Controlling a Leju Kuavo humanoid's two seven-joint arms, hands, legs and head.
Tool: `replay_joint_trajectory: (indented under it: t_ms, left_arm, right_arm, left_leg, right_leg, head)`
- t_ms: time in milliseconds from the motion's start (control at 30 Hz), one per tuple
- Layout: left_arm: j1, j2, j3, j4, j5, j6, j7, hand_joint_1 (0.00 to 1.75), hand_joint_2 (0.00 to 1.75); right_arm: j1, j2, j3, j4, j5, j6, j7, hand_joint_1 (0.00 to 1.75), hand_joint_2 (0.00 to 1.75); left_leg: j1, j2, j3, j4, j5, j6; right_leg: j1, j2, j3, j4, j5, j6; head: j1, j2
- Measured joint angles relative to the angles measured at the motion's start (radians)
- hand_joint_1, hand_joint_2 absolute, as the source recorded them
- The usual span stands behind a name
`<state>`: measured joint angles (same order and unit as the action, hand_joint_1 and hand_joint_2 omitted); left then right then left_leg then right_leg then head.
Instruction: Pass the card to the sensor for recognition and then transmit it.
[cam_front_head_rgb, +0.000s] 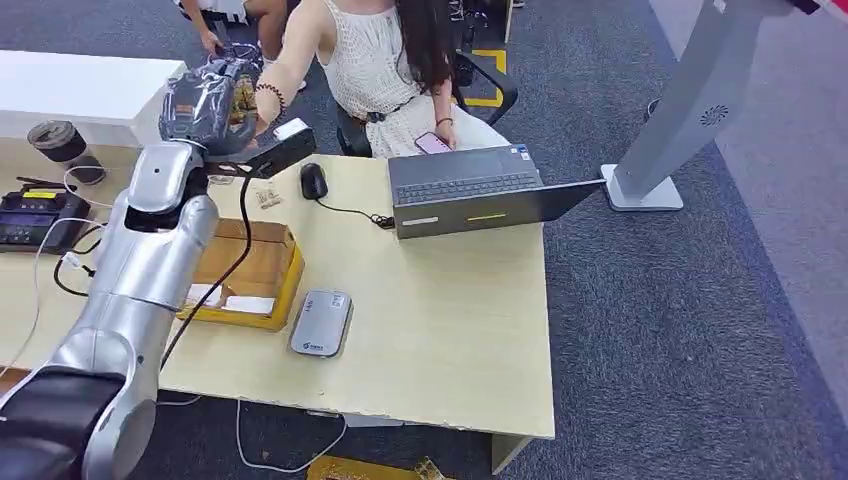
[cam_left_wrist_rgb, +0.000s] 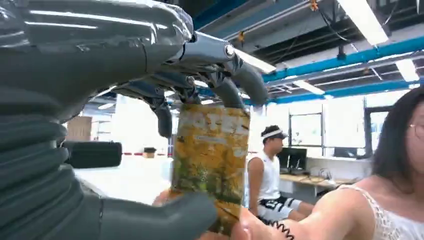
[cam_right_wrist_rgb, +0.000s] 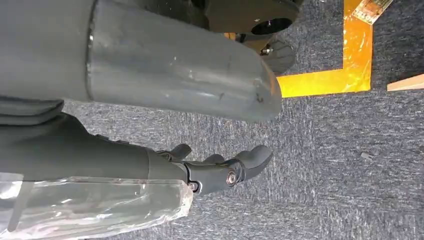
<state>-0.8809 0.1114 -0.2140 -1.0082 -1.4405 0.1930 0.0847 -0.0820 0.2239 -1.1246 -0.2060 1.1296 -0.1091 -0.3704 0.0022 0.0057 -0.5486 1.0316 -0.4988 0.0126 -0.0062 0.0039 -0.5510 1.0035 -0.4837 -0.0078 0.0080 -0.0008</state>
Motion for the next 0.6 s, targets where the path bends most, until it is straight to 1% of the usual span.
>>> replay_joint_trajectory:
  t_ms: [267, 367, 467, 500, 600]
  left_arm:
    - [0.050, 0.029, 0.000, 0.000, 0.055, 0.047, -0.026, 0.00, 1.75]
    - [0.095, 0.048, 0.000, -0.018, 0.099, 0.066, -0.054, 0.00, 1.75]
    - [0.194, 0.090, 0.007, -0.113, 0.158, 0.102, -0.098, 0.00, 1.75]
    - [0.246, 0.107, 0.013, -0.147, 0.174, 0.108, -0.110, 0.00, 1.75]
    - [0.454, 0.169, 0.069, -0.321, 0.265, 0.146, -0.173, 0.00, 1.75]
  right_arm:
    - [0.001, 0.000, 0.000, 0.000, -0.013, 0.000, -0.002, 0.00, 0.00]
    - [0.001, 0.000, 0.000, 0.000, -0.018, 0.000, -0.003, 0.00, 0.00]
    - [0.003, 0.000, -0.001, 0.000, -0.038, -0.001, -0.013, 0.00, 0.00]
    - [0.004, 0.000, -0.002, 0.000, -0.042, -0.002, -0.015, 0.00, 0.00]
    - [0.007, 0.001, -0.011, 0.000, -0.067, -0.007, -0.022, 0.00, 0.00]
  left_leg:
    - [0.000, 0.000, 0.000, 0.000, 0.000, 0.000]
    - [0.000, 0.000, -0.001, 0.000, 0.000, 0.000]
    - [0.000, 0.001, -0.001, -0.001, 0.000, 0.000]
    - [0.000, 0.001, 0.000, -0.001, 0.000, 0.000]
    - [0.000, 0.008, 0.002, -0.003, -0.002, -0.002]
  right_leg:
    - [0.000, 0.000, 0.000, 0.000, 0.000, 0.000]
    - [0.000, 0.000, 0.000, 0.001, 0.000, 0.000]
    - [0.000, 0.001, 0.000, 0.001, 0.000, 0.000]
    - [0.000, 0.002, 0.000, 0.001, -0.001, 0.000]
    - [0.000, 0.009, -0.001, 0.001, -0.001, -0.001]
  head:
    - [0.000, 0.000]
    - [0.001, 0.000]
    - [0.000, 0.000]
    - [0.002, 0.000]
    - [0.001, 0.000]
